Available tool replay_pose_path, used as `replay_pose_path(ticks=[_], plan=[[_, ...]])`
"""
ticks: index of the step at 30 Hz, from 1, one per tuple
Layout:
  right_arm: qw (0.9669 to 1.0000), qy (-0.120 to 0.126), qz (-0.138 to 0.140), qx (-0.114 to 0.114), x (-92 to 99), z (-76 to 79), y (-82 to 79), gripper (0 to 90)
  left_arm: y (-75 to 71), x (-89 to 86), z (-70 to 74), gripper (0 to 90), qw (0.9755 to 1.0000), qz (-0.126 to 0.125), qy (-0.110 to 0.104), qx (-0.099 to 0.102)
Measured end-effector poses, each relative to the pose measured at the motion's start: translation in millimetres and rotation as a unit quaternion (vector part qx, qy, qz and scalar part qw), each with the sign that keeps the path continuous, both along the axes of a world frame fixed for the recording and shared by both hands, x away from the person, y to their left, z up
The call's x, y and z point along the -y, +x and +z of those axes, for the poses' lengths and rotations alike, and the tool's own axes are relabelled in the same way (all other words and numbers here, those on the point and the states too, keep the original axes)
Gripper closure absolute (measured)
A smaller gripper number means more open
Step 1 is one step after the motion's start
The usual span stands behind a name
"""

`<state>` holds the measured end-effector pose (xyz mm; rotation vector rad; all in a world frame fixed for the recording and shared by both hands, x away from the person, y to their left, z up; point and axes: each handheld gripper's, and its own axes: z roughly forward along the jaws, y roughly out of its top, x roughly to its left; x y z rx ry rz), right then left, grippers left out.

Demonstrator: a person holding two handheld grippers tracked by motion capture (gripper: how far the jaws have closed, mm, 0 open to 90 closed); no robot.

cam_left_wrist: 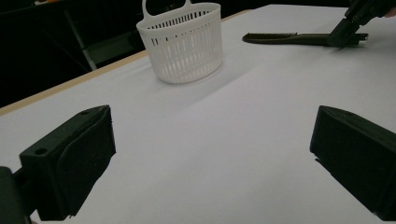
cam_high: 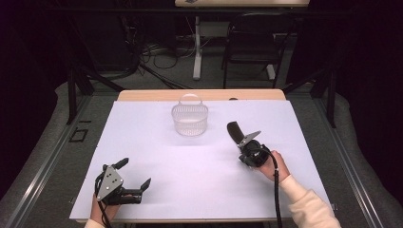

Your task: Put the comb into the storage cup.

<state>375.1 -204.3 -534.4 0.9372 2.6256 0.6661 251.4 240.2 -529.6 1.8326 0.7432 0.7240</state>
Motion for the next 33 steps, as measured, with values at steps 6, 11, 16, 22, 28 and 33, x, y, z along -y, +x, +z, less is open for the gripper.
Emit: replay_pose_path(ticks=[6, 11, 16, 22, 28, 33], plan=[[0.9999, -0.003, -0.013, -0.004, 8.2, 1.0, 2.0, 90.0, -0.1, 0.1, 0.1, 0.0, 1.0000, 0.001, 0.002, 0.001], [0.9998, -0.007, -0.018, 0.002, 15.3, 0.7, 5.7, 90.0, -0.1, 0.0, 0.1, 0.0, 1.0000, 0.000, 0.000, 0.001], [0.9996, -0.007, -0.028, 0.000, 20.7, 1.5, 8.0, 90.0, -0.3, 0.1, 0.1, 0.0, 1.0000, 0.001, 0.001, 0.001], [0.9998, -0.006, -0.017, -0.011, 20.0, 2.1, 6.8, 86.1, -0.4, 0.0, 0.2, 0.0, 1.0000, 0.001, 0.001, 0.002], [0.9998, 0.010, -0.010, -0.012, 21.2, 15.6, 3.0, 74.0, -0.1, 0.0, 0.1, 0.0, 1.0000, 0.000, 0.001, 0.001], [0.9998, 0.009, -0.013, -0.013, 22.3, 24.0, 0.5, 59.8, -0.6, 0.0, 0.4, 0.0, 1.0000, 0.001, 0.001, 0.002]])
